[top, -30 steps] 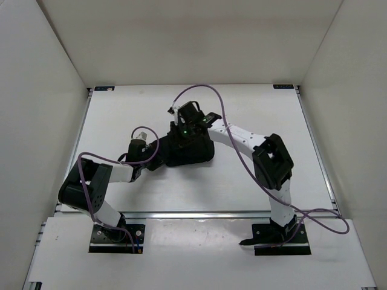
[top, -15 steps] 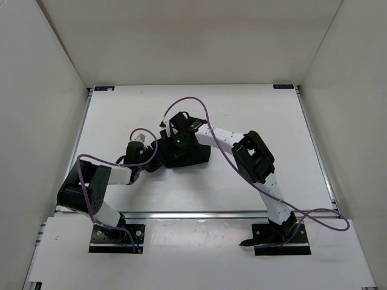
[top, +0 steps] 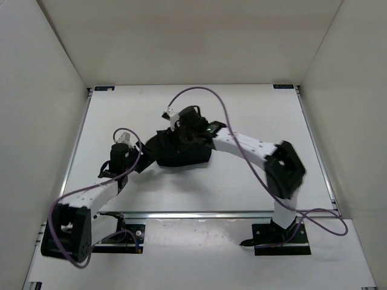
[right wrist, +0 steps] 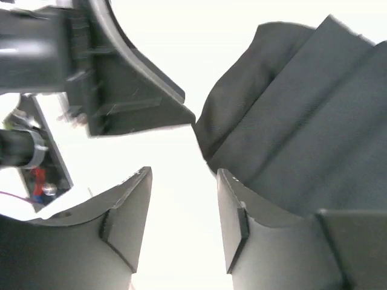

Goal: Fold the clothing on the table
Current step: Fold the skirt

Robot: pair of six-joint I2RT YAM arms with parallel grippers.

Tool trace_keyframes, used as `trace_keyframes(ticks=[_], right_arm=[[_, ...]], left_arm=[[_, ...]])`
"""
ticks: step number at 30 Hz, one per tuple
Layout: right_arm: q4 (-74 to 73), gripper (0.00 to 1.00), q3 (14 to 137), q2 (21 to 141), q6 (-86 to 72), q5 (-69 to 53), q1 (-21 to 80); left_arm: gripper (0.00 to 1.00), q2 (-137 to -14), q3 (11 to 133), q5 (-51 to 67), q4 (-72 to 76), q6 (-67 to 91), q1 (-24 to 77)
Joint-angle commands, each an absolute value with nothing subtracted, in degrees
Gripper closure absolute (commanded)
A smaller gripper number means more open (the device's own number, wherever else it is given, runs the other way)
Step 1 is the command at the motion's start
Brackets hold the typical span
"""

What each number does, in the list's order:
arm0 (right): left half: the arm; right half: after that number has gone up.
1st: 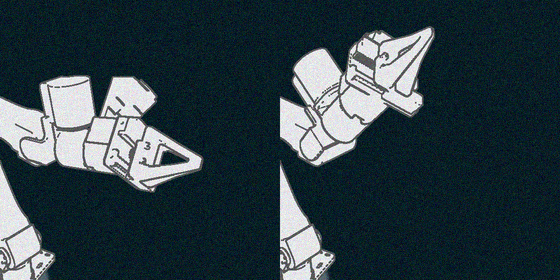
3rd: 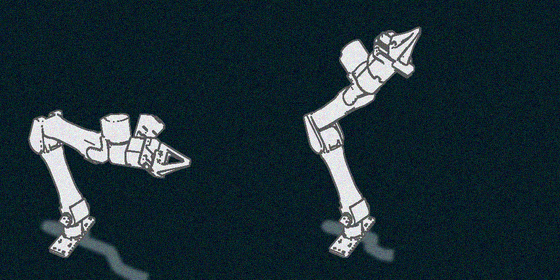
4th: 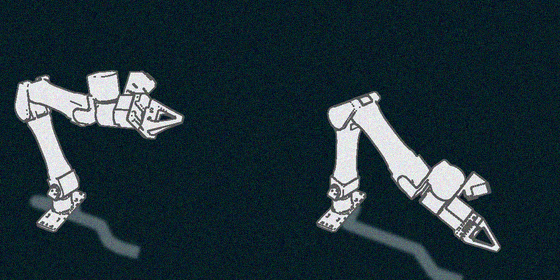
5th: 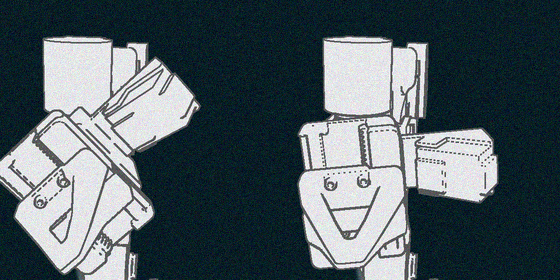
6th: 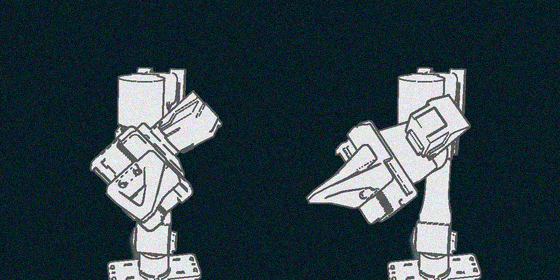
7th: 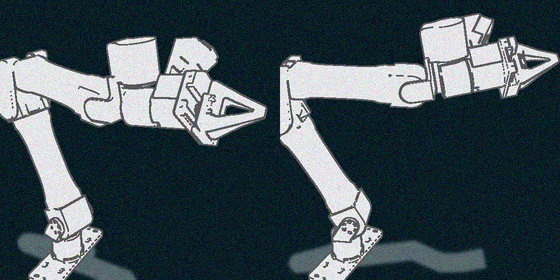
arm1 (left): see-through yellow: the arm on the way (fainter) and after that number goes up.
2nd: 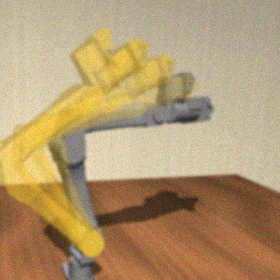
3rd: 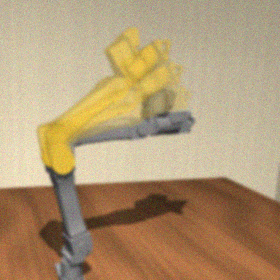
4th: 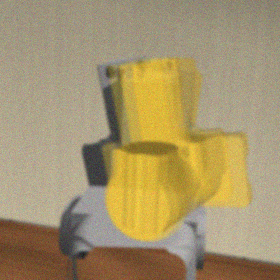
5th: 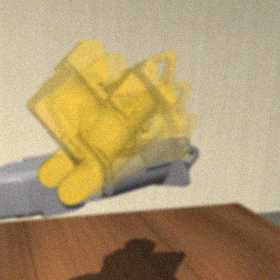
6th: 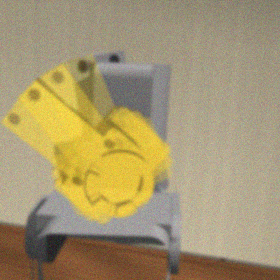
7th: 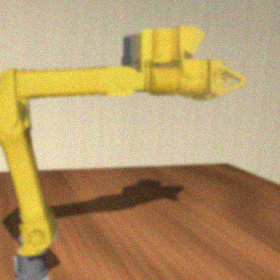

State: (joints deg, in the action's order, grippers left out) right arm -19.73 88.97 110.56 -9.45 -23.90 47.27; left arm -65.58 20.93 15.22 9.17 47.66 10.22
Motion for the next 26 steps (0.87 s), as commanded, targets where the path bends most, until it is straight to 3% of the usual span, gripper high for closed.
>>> trace_keyframes(ticks=[1, 3, 5, 14, 26], right_arm=[[-0.4, 0.55, 78.9, 91.4, -11.2, -17.9, 45.7], [4.6, 0.52, 70.4, 84.0, -12.6, -15.0, 42.8], [4.8, 0.5, 66.6, 76.1, -13.0, -13.3, 40.2], [-1.8, 0.43, 46.8, 52.0, -16.4, -14.9, 24.7], [-2.4, 0.39, 32.1, 41.0, -15.9, -19.7, 14.9]], left_arm=[[0.26, -56.4, 19.8, 14.5, 0.4, 47.5, 7.4], [0.19, -51.1, 20.5, 15.5, -4.1, 46.9, 5.5], [0.01, -48.9, 22.3, 17.0, -7.4, 45.0, 5.5], [0.01, -54.2, 29.6, 31.4, -18.3, 35.2, 8.0], [0.02, -50.4, 34.6, 23.6, -22.2, 31.2, 11.9]])
